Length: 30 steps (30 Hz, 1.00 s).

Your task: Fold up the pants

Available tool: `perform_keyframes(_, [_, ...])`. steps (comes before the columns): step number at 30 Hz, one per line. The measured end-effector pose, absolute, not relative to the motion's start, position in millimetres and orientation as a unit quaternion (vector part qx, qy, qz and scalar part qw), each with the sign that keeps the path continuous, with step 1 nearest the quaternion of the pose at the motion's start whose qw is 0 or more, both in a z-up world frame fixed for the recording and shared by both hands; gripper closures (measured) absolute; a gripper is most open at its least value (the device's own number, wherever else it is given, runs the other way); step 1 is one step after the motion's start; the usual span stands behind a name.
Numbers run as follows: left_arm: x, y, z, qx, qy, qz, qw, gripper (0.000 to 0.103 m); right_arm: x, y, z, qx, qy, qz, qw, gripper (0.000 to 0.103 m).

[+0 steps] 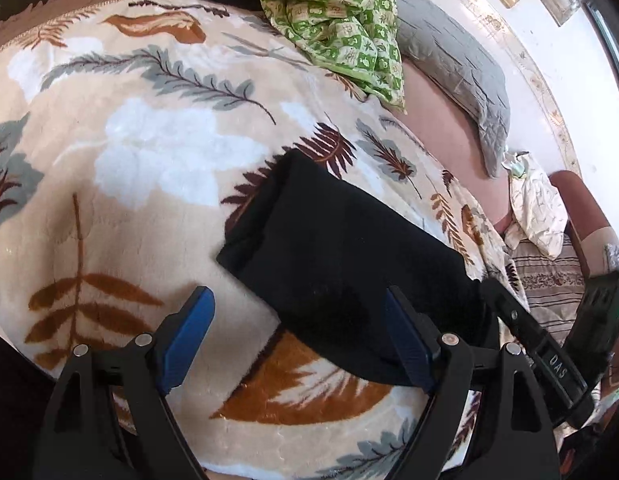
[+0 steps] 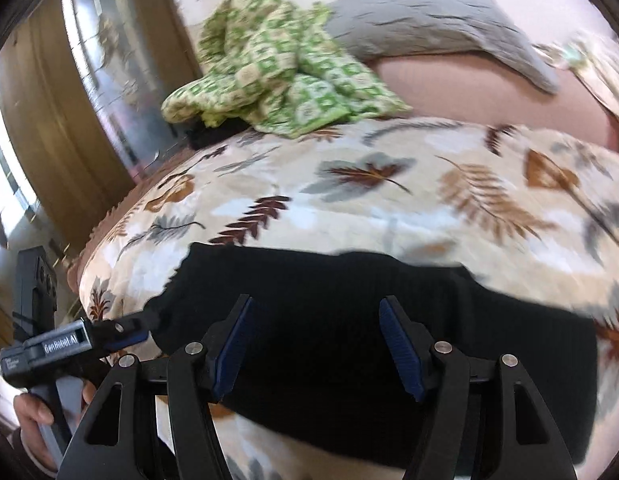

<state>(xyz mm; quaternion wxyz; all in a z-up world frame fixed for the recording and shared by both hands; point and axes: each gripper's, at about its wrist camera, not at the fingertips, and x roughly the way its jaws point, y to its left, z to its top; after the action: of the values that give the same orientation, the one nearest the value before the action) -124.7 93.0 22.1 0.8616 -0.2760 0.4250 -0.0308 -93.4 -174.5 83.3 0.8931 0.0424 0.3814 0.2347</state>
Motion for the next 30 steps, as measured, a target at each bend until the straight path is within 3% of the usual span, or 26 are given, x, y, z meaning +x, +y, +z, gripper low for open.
perform_keyframes(12, [-115.5, 89.7, 18.8, -0.248, 0.421, -0.019, 0.872, 0.016, -54.2, -115.2, 66.7, 0.027, 0.402, 0.28, 0.871, 0.037])
perform_keyframes(20, [-114.2, 85.0, 17.1, -0.241, 0.411, -0.034, 0.878, 0.005, -26.9, -74.1, 59.8, -0.015, 0.417, 0.317, 0.851, 0.024])
perform_keyframes(28, [-113.4, 84.9, 15.3, -0.243, 0.4, -0.051, 0.882, 0.0, -7.6, -53.3, 37.5, -0.058, 0.445, 0.343, 0.825, 0.024])
perform_keyframes(30, [-114.3, 85.1, 15.1, -0.243, 0.397, -0.051, 0.884, 0.0, -4.7, -53.0, 33.0, -0.048, 0.451, 0.351, 0.82, 0.031])
